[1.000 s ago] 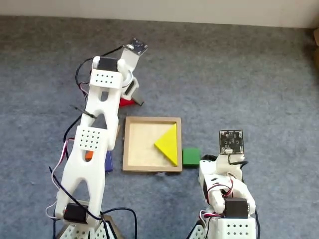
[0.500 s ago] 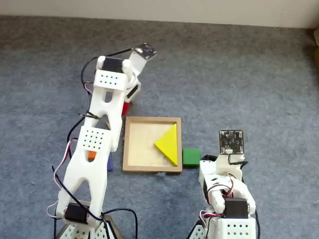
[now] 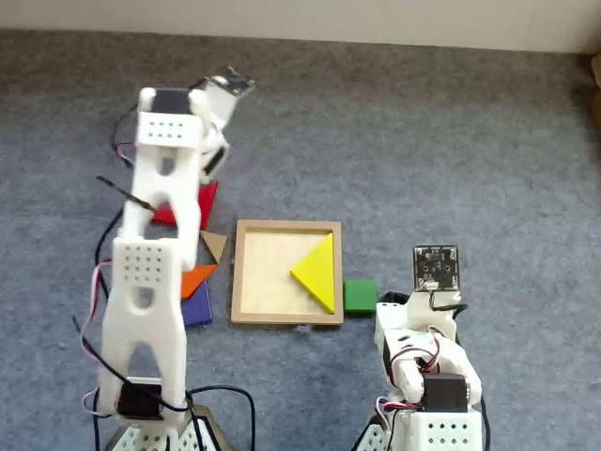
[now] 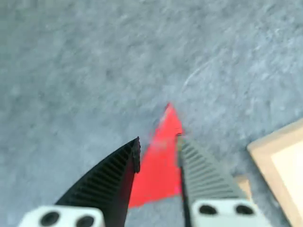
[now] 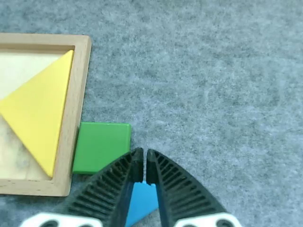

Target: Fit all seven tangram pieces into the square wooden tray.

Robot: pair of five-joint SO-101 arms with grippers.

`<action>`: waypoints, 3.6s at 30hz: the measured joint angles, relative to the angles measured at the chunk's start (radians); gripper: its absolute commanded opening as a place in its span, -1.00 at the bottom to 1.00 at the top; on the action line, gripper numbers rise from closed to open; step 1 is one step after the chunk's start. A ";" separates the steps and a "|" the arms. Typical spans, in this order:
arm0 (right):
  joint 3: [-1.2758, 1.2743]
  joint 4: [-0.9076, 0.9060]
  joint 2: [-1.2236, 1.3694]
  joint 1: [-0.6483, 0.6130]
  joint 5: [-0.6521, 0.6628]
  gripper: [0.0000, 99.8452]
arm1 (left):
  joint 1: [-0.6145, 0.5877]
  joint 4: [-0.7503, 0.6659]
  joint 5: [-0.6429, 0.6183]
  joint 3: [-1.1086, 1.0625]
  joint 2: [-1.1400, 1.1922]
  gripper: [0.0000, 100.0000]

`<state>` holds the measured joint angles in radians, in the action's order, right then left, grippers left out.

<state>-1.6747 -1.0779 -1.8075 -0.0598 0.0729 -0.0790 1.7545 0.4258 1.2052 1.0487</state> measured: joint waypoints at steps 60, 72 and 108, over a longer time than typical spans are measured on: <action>0.000 0.000 0.000 0.000 0.000 -0.94 | -0.180 0.008 0.244 -0.124 -0.058 -0.38; 0.000 0.000 0.000 0.000 0.000 -0.94 | -0.183 -0.031 0.311 -0.107 0.074 -0.38; 0.000 0.000 0.000 0.000 0.000 -0.95 | -0.048 0.006 0.315 -0.126 0.094 -0.74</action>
<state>-1.6747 -1.0779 -1.8075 -0.0598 0.0729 -0.1266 1.7607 0.7403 1.0794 1.1423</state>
